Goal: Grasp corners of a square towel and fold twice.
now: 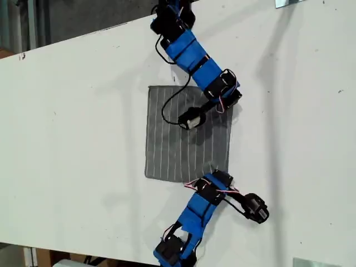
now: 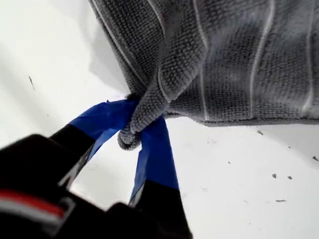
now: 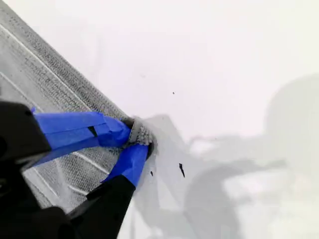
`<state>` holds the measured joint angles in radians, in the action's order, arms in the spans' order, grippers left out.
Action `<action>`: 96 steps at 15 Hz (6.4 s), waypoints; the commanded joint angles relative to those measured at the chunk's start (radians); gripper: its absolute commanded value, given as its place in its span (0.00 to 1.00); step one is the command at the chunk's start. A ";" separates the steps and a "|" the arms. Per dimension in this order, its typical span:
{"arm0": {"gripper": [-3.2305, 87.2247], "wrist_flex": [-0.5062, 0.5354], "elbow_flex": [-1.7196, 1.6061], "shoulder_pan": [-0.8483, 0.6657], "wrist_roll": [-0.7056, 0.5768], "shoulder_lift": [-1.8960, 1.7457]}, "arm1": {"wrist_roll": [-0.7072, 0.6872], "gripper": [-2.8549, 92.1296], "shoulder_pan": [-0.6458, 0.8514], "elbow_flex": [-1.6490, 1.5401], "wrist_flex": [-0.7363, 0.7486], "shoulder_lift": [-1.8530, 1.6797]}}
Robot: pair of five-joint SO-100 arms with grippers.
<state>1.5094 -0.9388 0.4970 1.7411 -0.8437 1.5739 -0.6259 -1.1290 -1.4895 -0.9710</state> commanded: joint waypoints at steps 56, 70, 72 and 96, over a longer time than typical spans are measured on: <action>0.22 -0.230 -0.416 -0.621 -0.788 -0.469 | -0.156 0.03 0.394 -0.541 -0.166 -0.520; 0.28 -0.190 -0.328 -0.695 -0.816 -0.307 | -0.161 0.03 0.370 -0.468 -0.155 -0.436; 0.28 -0.206 -0.345 -0.661 -0.782 -0.308 | -0.160 0.03 0.371 -0.468 -0.153 -0.430; 0.03 -0.052 -0.385 -0.462 -0.715 -0.451 | -0.156 0.03 0.270 -0.261 -0.232 -0.311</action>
<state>1.4650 -1.3162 0.0123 1.0048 -1.2349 1.4205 -0.3405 -1.4389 -1.7073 -1.2701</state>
